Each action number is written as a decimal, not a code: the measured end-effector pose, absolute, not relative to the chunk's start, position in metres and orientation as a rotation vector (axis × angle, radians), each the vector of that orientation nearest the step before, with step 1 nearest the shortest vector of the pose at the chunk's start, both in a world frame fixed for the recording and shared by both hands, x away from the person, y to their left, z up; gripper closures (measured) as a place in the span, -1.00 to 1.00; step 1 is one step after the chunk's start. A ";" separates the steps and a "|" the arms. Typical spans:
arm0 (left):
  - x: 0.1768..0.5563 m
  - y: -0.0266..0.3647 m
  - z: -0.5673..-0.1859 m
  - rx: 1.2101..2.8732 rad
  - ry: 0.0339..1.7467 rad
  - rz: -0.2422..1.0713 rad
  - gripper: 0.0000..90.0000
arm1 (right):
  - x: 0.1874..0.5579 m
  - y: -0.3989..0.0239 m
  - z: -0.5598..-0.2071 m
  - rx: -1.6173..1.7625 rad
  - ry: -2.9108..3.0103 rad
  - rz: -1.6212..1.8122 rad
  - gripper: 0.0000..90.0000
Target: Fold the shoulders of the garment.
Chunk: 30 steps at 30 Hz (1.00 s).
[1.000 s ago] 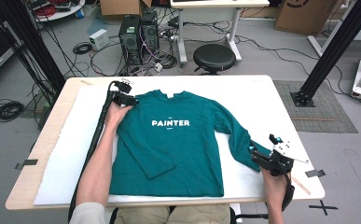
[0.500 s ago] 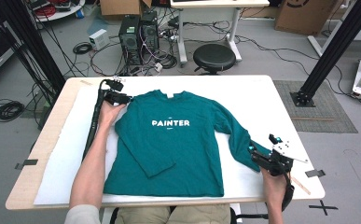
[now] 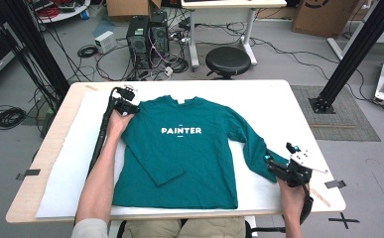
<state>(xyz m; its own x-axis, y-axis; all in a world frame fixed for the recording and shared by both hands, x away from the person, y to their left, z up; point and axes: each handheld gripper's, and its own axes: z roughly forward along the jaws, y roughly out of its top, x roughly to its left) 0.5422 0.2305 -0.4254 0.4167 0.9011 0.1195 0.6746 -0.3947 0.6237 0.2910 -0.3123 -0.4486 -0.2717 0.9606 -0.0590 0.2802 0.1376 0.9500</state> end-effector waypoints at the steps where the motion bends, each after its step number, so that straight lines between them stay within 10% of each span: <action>1: 0.540 0.231 -0.422 2.190 1.322 0.608 0.64 | 0.291 -0.312 -0.449 1.211 1.677 1.164 -0.54; 12: 0.492 0.252 -0.380 2.207 1.212 0.543 0.49 | 0.291 -0.312 -0.449 1.201 1.677 1.154 -0.54; 23: 0.450 0.278 -0.422 2.137 1.213 0.417 0.41 | 0.291 -0.311 -0.449 1.197 1.683 1.142 -0.54; 30: 0.447 0.279 -0.428 2.157 1.201 0.454 0.94 | 0.291 -0.311 -0.449 1.198 1.677 1.146 -0.54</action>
<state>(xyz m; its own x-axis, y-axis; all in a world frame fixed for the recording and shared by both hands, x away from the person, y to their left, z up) 0.4471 0.2791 -0.4277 0.5273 0.8497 -0.0019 0.6362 -0.3934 0.6637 0.2913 -0.3111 -0.4486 -0.2674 0.9603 -0.0801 0.2745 0.1555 0.9489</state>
